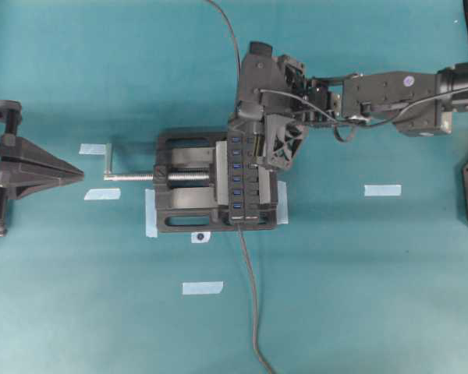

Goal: Insert the USB into the center port of the fixed hub
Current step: 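Close the right gripper on the black USB plug at the hub end, then pull the USB plug out of the end port with the right gripper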

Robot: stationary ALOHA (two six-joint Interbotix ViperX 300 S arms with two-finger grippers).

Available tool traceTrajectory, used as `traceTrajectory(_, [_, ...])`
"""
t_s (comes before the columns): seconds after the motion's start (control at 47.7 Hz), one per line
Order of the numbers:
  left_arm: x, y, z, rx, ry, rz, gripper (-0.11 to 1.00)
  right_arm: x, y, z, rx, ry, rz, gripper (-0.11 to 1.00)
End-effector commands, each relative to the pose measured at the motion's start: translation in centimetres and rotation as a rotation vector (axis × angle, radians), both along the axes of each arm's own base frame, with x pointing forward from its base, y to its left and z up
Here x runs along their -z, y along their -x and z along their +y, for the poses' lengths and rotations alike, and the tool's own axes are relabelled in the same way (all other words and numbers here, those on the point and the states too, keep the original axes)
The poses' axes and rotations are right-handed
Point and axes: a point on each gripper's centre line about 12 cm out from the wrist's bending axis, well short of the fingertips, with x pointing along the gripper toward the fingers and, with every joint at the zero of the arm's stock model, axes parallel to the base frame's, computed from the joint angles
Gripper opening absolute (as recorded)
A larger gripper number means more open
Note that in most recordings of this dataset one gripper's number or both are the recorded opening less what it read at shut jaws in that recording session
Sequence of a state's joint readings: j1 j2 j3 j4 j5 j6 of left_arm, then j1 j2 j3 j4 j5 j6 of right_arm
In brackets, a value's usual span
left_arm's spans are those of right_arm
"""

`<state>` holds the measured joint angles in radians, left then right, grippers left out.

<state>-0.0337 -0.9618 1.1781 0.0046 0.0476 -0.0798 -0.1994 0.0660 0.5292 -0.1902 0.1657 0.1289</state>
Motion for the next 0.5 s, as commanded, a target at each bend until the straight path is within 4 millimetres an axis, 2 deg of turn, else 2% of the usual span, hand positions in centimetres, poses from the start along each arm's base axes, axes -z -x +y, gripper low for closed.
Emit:
traceTrajectory(0.0, [-0.5, -0.4, 0.0, -0.002, 0.002, -0.009, 0.01, -2.8, -0.4, 0.0, -0.002, 0.015, -0.051, 0.08])
traceTrajectory(0.231, [-0.6, -0.4, 0.0, 0.0, 0.005, -0.012, 0.01, -5.1, 0.0, 0.7, 0.002, 0.005, -0.06, 0.08])
traceTrajectory(0.482, [-0.5, -0.4, 0.0, 0.0, 0.005, -0.008, 0.01, -6.1, 0.3, 1.9, -0.005, -0.025, -0.087, 0.08])
